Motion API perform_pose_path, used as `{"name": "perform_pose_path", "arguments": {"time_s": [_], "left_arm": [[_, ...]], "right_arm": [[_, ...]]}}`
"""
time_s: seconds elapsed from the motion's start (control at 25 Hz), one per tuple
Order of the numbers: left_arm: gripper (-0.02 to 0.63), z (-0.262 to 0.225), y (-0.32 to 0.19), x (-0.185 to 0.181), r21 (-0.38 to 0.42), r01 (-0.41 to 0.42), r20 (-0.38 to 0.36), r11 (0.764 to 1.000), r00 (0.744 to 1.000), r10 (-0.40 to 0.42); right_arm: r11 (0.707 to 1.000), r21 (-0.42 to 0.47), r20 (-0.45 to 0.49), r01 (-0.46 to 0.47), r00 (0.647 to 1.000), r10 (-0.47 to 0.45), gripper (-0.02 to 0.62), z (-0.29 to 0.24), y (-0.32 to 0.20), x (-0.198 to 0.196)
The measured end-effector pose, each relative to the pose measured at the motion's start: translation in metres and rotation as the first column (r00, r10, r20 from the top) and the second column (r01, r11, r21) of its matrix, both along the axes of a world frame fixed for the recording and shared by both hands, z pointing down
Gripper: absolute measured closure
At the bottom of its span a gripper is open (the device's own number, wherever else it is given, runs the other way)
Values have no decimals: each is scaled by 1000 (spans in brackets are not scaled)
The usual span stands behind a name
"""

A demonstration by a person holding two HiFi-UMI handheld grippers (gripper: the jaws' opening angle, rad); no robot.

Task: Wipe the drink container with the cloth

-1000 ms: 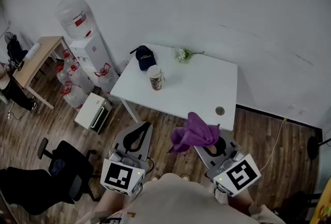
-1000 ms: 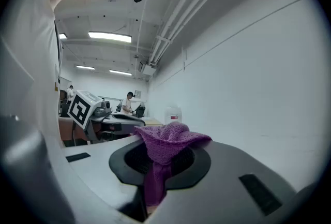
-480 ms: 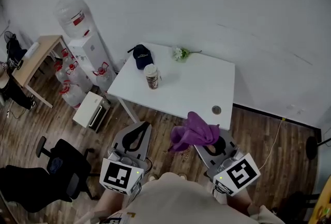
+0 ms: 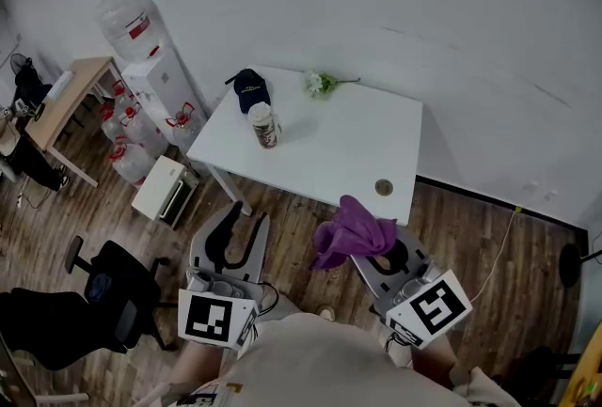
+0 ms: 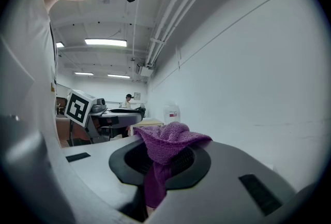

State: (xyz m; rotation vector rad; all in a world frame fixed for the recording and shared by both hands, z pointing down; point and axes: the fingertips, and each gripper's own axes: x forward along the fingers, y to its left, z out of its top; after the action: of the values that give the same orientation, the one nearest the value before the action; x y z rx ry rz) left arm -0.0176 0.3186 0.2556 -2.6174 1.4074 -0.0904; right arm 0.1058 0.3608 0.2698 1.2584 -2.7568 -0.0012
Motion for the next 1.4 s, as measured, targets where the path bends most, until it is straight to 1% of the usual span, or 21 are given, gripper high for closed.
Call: {"name": "perform_pose_path", "arguments": {"time_s": [0.04, 0.08, 0.12, 0.24, 0.36, 0.72, 0.84, 0.96, 1.16, 1.32, 1.4], "left_arm": [[378, 0, -2, -2, 2, 17, -6, 1000, 1000, -17], [333, 1, -4, -3, -3, 29, -16, 1000, 999, -29], [322, 2, -6, -4, -7, 39, -22, 999, 999, -39], [308, 5, -17, -3, -3, 50, 0, 999, 999, -50], [298, 11, -27, -3, -7, 39, 10, 999, 999, -39], [276, 30, -94, -4, -36, -34, 26, 999, 999, 35], [273, 36, -125, -14, -44, -40, 37, 998, 998, 42], [268, 47, -162, -24, -62, -46, 46, 997, 998, 49], [255, 66, -222, -34, -94, -86, 114, 992, 989, 96], [249, 81, -273, -50, -137, -124, 125, 983, 982, 141], [247, 89, -296, -59, -148, -142, 145, 979, 976, 164]], "right_arm": [[1000, -4, 3, 3, 1000, -3, 526, 1, 1, 1], [1000, -5, 8, 8, 1000, -8, 526, 1, 3, 2], [1000, -4, 13, 12, 1000, -12, 526, 1, 3, 3], [1000, -1, 8, 7, 1000, -7, 526, 2, -5, 7], [1000, 3, 9, -5, 1000, 5, 526, 4, -15, 7], [998, -7, 11, -55, 998, 55, 526, 9, -75, -2], [998, -10, 9, -69, 998, 69, 526, 11, -104, -13], [997, -34, -4, -73, 997, 73, 526, 20, -138, -24], [995, -63, -45, -80, 996, 77, 526, 25, -198, -46], [993, -68, -58, -100, 994, 96, 526, 19, -253, -71], [993, -66, -68, -100, 993, 95, 526, 18, -276, -85]]}}
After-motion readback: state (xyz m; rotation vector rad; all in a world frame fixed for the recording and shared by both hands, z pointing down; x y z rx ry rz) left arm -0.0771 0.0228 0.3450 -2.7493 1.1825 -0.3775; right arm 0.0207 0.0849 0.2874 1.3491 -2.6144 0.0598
